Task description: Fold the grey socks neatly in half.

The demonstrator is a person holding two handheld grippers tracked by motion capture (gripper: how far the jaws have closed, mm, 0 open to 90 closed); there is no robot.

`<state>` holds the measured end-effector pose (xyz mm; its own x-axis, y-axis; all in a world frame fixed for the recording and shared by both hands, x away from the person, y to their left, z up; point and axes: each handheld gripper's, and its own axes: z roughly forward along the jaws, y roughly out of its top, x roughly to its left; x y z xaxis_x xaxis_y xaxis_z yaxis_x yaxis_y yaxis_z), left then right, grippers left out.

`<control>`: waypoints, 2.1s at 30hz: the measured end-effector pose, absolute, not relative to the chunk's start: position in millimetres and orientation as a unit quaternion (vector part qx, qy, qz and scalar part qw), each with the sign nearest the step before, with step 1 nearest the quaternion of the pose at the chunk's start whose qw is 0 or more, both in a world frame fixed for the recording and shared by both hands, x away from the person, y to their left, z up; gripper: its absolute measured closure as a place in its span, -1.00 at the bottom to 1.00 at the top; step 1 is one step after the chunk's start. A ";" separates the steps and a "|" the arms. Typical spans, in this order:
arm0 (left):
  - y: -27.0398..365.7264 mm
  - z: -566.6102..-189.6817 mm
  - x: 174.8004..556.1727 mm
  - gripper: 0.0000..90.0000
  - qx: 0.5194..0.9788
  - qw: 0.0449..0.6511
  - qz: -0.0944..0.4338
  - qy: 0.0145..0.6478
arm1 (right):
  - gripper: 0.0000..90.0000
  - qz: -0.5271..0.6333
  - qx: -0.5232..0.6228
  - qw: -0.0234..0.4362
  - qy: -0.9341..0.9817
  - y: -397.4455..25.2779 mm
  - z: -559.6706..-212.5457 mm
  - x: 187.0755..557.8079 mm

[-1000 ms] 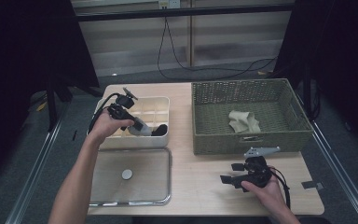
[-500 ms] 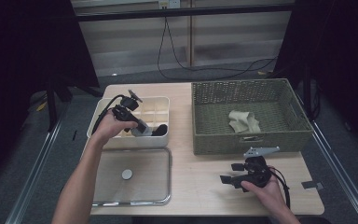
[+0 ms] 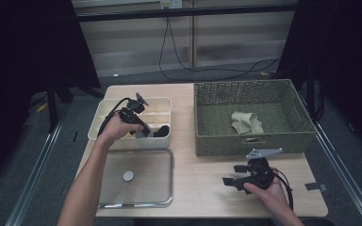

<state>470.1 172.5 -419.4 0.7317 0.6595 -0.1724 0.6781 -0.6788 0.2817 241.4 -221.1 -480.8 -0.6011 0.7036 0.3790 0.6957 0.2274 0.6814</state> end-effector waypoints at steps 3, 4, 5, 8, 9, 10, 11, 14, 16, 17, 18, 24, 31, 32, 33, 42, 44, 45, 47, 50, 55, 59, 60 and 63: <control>168.7 -423.9 470.6 0.48 0.918 0.156 -0.021 0.364 | -0.53 0.432 0.447 0.004 0.784 -221.2 -480.8 241.6; 167.2 -425.9 470.6 0.48 0.918 0.153 -0.021 0.364 | -0.53 0.432 0.448 0.003 0.783 -220.9 -480.8 241.5; 165.7 -428.3 470.8 0.48 0.920 0.148 -0.025 0.362 | -0.53 0.431 0.447 0.002 0.784 -220.9 -481.1 241.6; 164.9 -431.7 471.4 0.48 0.918 0.149 -0.023 0.367 | -0.53 0.431 0.446 0.001 0.784 -219.9 -481.3 241.3; 165.5 -431.9 471.6 0.49 0.917 0.150 -0.024 0.369 | -0.53 0.431 0.446 0.001 0.785 -220.0 -481.4 241.3; 166.5 -432.1 471.9 0.49 0.917 0.148 -0.027 0.369 | -0.53 0.430 0.447 0.000 0.784 -219.8 -481.4 241.2; 167.2 -432.2 472.0 0.49 0.918 0.145 -0.030 0.369 | -0.53 0.431 0.446 0.000 0.785 -219.8 -481.6 241.3; 168.1 -435.9 472.3 0.49 0.916 0.142 -0.033 0.373 | -0.53 0.430 0.445 0.001 0.786 -219.3 -481.5 241.0; 167.9 -437.6 472.7 0.49 0.916 0.141 -0.034 0.374 | -0.53 0.429 0.444 0.000 0.787 -219.0 -481.8 241.2; 167.8 -438.1 472.9 0.49 0.916 0.141 -0.034 0.374 | -0.53 0.429 0.444 0.000 0.787 -218.9 -481.7 241.1; 168.0 -438.6 473.0 0.49 0.916 0.141 -0.036 0.374 | -0.53 0.428 0.444 0.000 0.787 -218.9 -481.7 241.2; 164.2 -442.9 473.5 0.49 0.916 0.129 -0.036 0.378 | -0.54 0.428 0.444 0.000 0.787 -218.4 -482.4 241.7; 153.3 -449.9 475.2 0.51 0.921 0.101 -0.025 0.375 | -0.54 0.428 0.443 -0.001 0.788 -218.0 -482.3 241.4; 151.6 -450.6 475.4 0.51 0.922 0.099 -0.023 0.373 | -0.54 0.427 0.443 0.000 0.788 -218.1 -482.3 241.4; 151.6 -450.7 476.8 0.52 0.922 0.095 -0.027 0.375 | -0.54 0.428 0.443 -0.001 0.788 -218.1 -482.4 241.4; 152.2 -454.0 482.5 0.53 0.915 0.098 -0.038 0.390 | -0.54 0.426 0.442 -0.001 0.789 -217.4 -482.4 240.5; 151.5 -453.8 481.1 0.53 0.914 0.099 -0.033 0.391 | -0.54 0.426 0.443 -0.001 0.789 -217.6 -482.3 240.3; 151.6 -453.5 480.8 0.52 0.915 0.100 -0.034 0.388 | -0.54 0.428 0.443 -0.001 0.788 -217.7 -482.1 240.2; 152.5 -453.2 480.5 0.50 0.918 0.102 -0.031 0.381 | -0.54 0.427 0.444 -0.001 0.787 -217.9 -482.0 240.3; 155.4 -452.6 479.4 0.44 0.918 0.114 -0.030 0.379 | -0.54 0.427 0.445 -0.001 0.787 -218.9 -482.5 241.6; 158.5 -448.0 477.4 0.32 0.918 0.124 -0.033 0.376 | -0.54 0.426 0.446 -0.002 0.787 -218.2 -483.1 242.6; 161.2 -442.9 475.4 0.28 0.917 0.134 -0.032 0.374 | -0.54 0.427 0.446 -0.001 0.787 -219.0 -482.3 241.2; 162.3 -441.2 475.1 0.27 0.917 0.135 -0.032 0.373 | -0.54 0.426 0.445 0.000 0.788 -219.3 -482.2 240.9; 164.4 -439.4 473.7 0.24 0.916 0.148 -0.029 0.373 | -0.54 0.427 0.447 -0.001 0.786 -219.1 -482.4 240.9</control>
